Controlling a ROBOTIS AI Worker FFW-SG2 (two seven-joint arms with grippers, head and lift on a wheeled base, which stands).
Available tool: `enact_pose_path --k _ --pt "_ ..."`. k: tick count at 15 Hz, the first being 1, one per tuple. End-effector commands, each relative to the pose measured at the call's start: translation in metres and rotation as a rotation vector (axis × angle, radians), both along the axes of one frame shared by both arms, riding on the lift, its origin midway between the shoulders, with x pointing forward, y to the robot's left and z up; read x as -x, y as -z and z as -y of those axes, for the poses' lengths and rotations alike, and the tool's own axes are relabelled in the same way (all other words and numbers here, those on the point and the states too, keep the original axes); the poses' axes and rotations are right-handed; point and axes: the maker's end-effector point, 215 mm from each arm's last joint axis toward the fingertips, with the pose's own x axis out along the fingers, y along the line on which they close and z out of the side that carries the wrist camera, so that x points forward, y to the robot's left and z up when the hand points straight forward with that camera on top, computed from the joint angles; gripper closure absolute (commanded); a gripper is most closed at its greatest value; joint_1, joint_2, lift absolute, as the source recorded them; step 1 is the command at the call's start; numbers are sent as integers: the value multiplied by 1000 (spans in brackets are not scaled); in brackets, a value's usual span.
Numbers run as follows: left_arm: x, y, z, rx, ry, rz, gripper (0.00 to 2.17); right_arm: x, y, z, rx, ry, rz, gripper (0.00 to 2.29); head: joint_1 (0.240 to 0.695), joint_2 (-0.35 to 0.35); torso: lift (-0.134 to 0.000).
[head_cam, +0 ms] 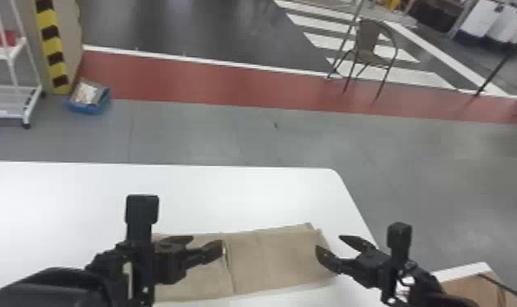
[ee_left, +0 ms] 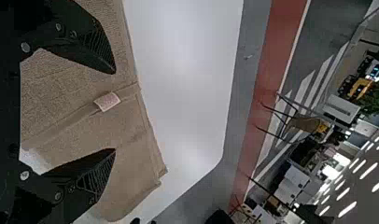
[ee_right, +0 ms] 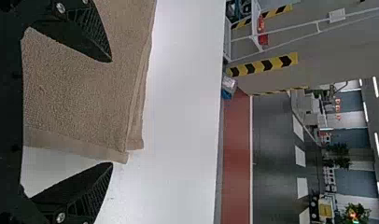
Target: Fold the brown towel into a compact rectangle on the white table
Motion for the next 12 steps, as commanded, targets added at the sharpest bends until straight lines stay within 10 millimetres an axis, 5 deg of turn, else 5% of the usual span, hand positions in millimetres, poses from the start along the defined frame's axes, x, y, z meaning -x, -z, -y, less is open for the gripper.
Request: enact_pose_path --k 1,4,8,10,12 --pt "-15 -11 -23 14 -42 22 29 -1 -9 -18 -56 8 -15 73 695 -350 0" --pt "-38 -2 -120 -72 -145 73 29 -6 -22 -58 -201 6 -29 194 695 -350 0" --pt "-65 -13 -215 -159 -260 211 46 -14 -28 -140 -346 -28 -85 215 695 -313 0" --pt "-67 -9 -243 -189 -292 233 43 -20 -17 -184 -330 -57 -120 218 695 -221 0" --pt "-66 -11 -252 -180 -295 252 43 -29 -7 -212 -281 -75 -145 218 695 -145 0"
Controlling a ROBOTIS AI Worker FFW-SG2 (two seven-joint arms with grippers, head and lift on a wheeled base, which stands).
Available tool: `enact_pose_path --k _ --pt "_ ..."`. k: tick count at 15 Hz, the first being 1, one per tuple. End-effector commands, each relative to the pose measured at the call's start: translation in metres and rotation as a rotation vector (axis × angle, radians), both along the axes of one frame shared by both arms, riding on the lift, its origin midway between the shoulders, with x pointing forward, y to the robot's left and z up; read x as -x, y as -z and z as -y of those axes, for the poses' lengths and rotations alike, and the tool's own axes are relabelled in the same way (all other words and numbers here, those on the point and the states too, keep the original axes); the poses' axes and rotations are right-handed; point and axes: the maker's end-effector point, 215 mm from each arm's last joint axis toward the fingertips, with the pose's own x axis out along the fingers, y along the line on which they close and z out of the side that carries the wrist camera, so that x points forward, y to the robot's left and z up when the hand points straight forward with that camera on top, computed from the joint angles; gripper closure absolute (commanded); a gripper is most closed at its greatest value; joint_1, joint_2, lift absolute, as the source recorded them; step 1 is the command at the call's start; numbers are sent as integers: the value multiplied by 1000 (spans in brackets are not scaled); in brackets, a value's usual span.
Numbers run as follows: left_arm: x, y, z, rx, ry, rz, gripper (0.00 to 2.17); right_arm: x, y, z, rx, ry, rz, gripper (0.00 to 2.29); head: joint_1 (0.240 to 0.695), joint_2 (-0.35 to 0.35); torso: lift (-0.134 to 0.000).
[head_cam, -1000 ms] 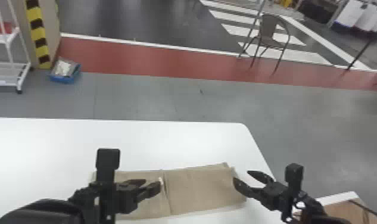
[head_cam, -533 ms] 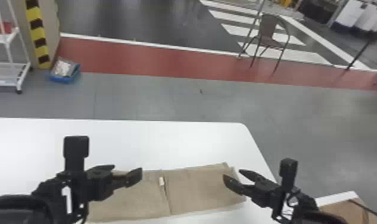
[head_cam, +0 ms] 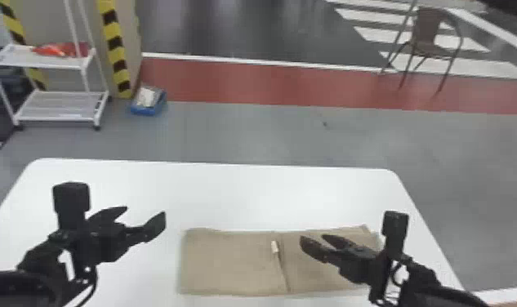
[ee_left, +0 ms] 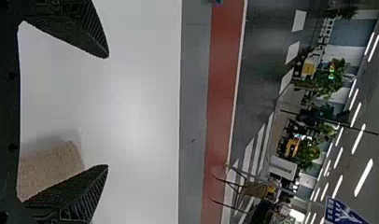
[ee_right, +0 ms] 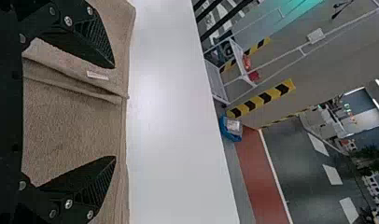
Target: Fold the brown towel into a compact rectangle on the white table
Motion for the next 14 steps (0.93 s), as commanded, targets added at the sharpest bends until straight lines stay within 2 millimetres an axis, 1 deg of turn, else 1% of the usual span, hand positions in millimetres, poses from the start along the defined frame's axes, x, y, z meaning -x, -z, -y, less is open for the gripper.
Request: enact_pose_path --k 1,2,4,5,6,9,11,14 --pt "-1 -3 -14 5 -15 25 43 -4 13 -37 17 -51 -37 221 695 -91 0" --pt "-1 -4 -17 10 -15 27 46 -2 20 -43 36 -53 -59 269 695 -69 0" --pt "-2 -7 -18 17 -16 43 46 11 36 -48 38 -42 -146 289 695 -39 0" --pt "-3 -7 -19 17 -18 46 46 16 38 -52 36 -42 -162 289 695 -24 0" --pt "-4 -8 -19 17 -20 52 46 20 42 -46 63 -30 -175 289 695 -20 0" --pt "-7 -10 -15 20 -13 72 46 18 42 -50 68 -37 -176 289 695 -18 0" --pt "-7 -11 -13 27 -11 73 46 15 40 -57 69 -49 -172 377 695 -17 0" --pt "-5 -10 -14 28 -7 74 46 16 47 -64 71 -55 -210 377 695 -11 0"
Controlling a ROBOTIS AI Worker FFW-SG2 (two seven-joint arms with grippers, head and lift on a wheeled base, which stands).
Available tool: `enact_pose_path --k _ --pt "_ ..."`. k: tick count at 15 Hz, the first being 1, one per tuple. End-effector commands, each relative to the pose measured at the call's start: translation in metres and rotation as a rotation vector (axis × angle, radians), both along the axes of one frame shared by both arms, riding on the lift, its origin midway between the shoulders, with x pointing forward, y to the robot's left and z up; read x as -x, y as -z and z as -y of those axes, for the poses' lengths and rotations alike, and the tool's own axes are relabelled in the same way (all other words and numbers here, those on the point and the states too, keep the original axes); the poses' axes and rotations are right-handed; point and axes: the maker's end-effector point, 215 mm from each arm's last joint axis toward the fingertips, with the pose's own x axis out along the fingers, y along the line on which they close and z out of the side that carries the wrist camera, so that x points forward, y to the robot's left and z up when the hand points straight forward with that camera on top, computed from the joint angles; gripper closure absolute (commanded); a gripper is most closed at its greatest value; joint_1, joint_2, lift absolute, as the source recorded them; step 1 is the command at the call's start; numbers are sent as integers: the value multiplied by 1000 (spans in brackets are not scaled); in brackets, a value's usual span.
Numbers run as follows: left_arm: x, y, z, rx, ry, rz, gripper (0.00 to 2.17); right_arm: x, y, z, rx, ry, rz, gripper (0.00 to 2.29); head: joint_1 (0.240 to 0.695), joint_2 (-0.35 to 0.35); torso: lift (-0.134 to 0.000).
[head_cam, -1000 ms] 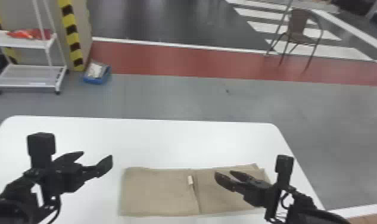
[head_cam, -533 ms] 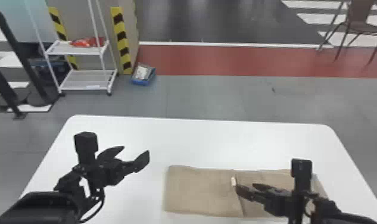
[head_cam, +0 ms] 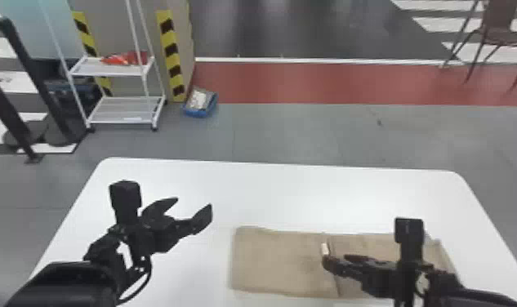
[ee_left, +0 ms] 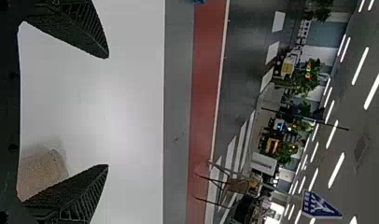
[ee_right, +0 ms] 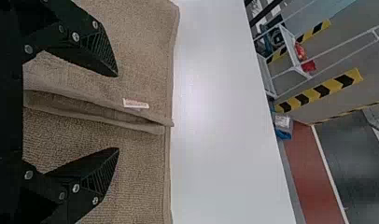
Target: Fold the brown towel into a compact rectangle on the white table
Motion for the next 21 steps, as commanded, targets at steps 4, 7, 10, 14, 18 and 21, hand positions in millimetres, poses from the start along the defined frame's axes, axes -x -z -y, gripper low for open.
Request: enact_pose_path --k 4,7,10,14,18,21 --pt "2 -1 -3 8 1 3 46 4 8 -9 9 -9 -48 377 695 -2 0" --pt "3 0 -5 13 0 0 46 2 9 -14 7 -20 -64 529 695 6 0" --pt "2 -2 -8 13 0 2 46 1 14 -24 1 -38 -94 529 695 12 0" --pt "4 -4 -11 17 0 4 46 9 22 -27 10 -40 -143 532 695 31 0" --pt "6 -4 -11 18 -2 5 46 10 18 -32 -1 -49 -154 1328 695 35 0" --pt "7 -6 -11 18 -1 7 46 7 7 -37 -16 -55 -123 1332 695 42 0"
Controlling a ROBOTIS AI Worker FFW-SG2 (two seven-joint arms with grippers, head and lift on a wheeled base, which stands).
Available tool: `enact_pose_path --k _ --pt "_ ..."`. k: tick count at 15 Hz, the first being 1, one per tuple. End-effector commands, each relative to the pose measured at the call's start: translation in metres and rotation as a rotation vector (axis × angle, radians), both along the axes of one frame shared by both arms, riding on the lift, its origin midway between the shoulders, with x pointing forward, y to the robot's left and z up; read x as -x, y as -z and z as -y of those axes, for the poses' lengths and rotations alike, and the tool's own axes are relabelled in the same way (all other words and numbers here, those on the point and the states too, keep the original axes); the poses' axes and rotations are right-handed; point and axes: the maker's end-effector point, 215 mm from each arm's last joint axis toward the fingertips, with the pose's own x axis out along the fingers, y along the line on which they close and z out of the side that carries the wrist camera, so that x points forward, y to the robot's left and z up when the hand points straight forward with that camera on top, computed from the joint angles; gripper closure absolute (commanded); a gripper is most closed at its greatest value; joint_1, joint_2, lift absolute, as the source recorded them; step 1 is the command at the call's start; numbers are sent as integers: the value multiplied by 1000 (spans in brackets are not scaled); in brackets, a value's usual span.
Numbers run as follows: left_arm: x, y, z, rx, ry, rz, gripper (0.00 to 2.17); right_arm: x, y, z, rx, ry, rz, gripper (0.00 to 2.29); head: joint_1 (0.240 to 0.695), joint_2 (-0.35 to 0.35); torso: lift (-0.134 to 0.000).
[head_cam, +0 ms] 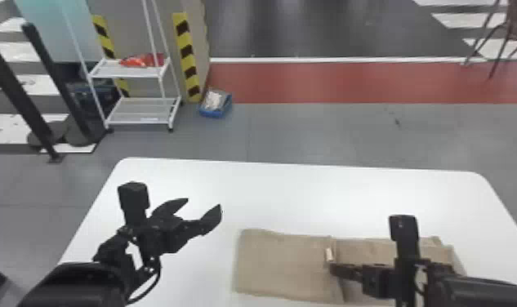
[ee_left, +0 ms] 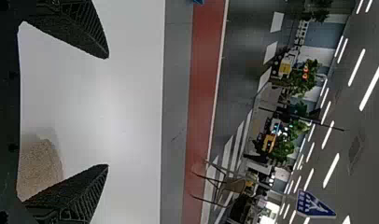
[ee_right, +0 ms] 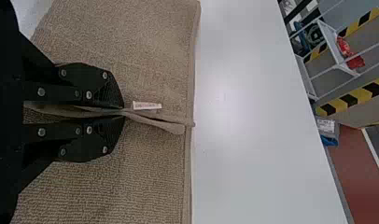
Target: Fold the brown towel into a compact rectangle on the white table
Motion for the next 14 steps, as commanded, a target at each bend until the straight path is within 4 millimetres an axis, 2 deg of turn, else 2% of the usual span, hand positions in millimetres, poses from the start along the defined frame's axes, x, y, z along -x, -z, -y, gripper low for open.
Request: enact_pose_path --k 1,5,7,9,11,14 --pt "1 -1 1 0 1 1 46 -4 -9 -3 -10 -2 30 1332 695 43 0" --pt "3 -1 0 -1 0 3 46 -9 -19 -10 -40 -1 55 1332 695 47 0" --pt "4 -5 0 -1 0 8 46 -3 -32 -19 -68 -9 69 1332 695 51 0" --pt "5 -4 0 -2 0 3 46 11 -49 -22 -89 -11 73 1332 695 59 0" --pt "6 -3 -1 -5 -4 0 46 24 -71 -15 -112 7 77 1332 695 67 0" --pt "7 -2 1 -8 -2 1 46 39 -96 17 -128 62 102 1332 695 63 0"
